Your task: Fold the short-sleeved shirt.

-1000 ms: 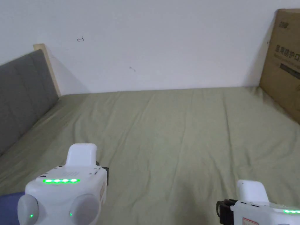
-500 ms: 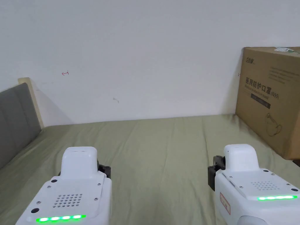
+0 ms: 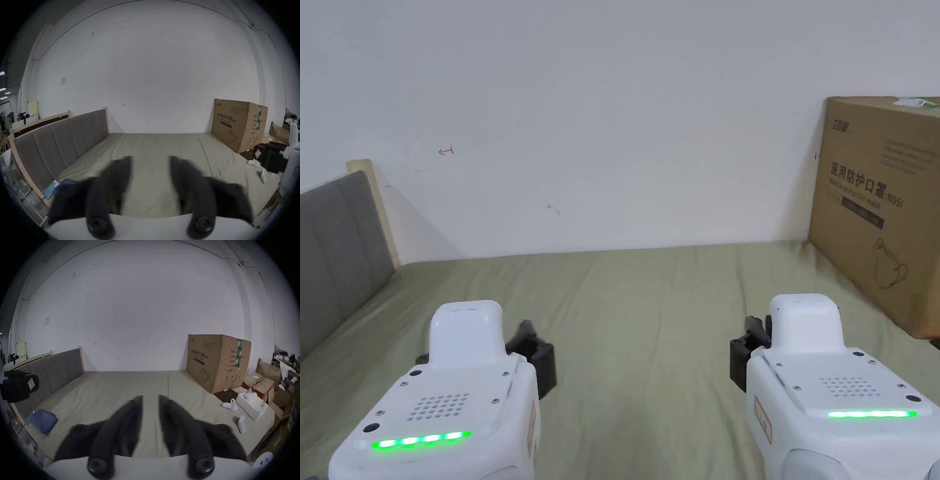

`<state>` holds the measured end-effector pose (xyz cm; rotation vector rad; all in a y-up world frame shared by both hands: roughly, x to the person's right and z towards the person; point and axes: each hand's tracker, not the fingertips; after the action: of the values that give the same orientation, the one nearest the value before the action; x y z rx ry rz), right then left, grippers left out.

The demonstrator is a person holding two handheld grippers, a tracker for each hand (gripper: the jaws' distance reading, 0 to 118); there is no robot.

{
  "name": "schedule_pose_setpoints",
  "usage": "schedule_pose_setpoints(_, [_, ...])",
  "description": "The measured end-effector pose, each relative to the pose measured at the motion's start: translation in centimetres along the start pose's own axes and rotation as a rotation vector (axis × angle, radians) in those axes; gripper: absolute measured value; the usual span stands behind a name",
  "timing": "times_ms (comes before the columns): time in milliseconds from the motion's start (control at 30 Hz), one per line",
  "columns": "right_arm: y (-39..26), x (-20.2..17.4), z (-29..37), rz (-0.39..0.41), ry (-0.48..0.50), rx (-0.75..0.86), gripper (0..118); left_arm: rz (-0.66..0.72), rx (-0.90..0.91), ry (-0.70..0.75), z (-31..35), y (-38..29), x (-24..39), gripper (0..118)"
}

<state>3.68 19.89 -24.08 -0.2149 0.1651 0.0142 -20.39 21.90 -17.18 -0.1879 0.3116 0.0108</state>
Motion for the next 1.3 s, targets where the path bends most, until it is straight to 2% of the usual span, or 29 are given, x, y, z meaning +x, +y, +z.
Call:
schedule_pose_setpoints(33, [-0.1,0.1,0.0,-0.003,-0.003,0.004,28,0.011,-0.001,-0.01,0.0,-0.1,-0.1,63])
schedule_pose_setpoints(67, [0.0,0.2,0.0,-0.005,-0.003,0.007,58,0.033,0.012,-0.024,0.2,-0.3,-0.2,89])
schedule_pose_setpoints(100, [0.0,0.3,0.0,-0.007,-0.003,0.01,85,0.059,0.063,-0.03,0.7,-0.4,-0.2,97])
schedule_pose_setpoints(133, [0.0,0.4,0.1,-0.008,-0.001,0.02,107,0.055,0.091,-0.016,1.0,-0.5,-0.3,101])
schedule_pose_setpoints(167, [0.0,0.4,0.3,-0.006,-0.007,0.048,118,0.039,0.084,0.004,1.0,-0.4,-0.1,104])
schedule_pose_setpoints(200, [0.3,0.3,0.8,-0.009,0.006,0.119,118,0.02,0.072,0.026,0.9,-0.2,0.0,105])
schedule_pose_setpoints(367, [0.7,0.2,0.6,0.028,-0.026,0.092,118,0.01,-0.003,-0.062,0.3,0.2,0.1,106])
schedule_pose_setpoints(500, [0.5,0.3,0.8,0.006,0.003,0.112,118,0.013,-0.01,-0.044,0.0,0.3,0.0,106])
schedule_pose_setpoints(600, [0.6,0.0,0.4,0.038,-0.018,0.078,118,-0.002,-0.041,0.009,-0.7,0.4,0.1,106])
schedule_pose_setpoints(667, [0.4,0.0,0.4,0.042,-0.028,0.084,118,0.022,-0.051,-0.005,-0.8,0.1,-0.2,106])
schedule_pose_setpoints(767, [0.4,0.2,0.3,0.021,-0.008,0.072,118,0.009,-0.058,0.033,-0.9,-0.2,0.1,106])
schedule_pose_setpoints(967, [0.3,-0.1,0.1,0.047,-0.019,0.066,118,-0.002,-0.021,-0.039,-0.4,-0.3,0.0,106])
schedule_pose_setpoints(1067, [0.2,-0.2,0.1,0.043,-0.011,0.057,118,0.01,-0.033,-0.06,-0.5,-0.1,0.1,106])
schedule_pose_setpoints(1167, [0.0,-0.1,0.0,0.045,-0.016,0.051,118,-0.039,-0.003,-0.018,-0.5,-0.1,0.7,106])
schedule_pose_setpoints(1300, [0.0,0.5,-0.1,0.001,-0.012,0.049,118,-0.012,-0.019,-0.044,-0.6,0.1,0.3,106])
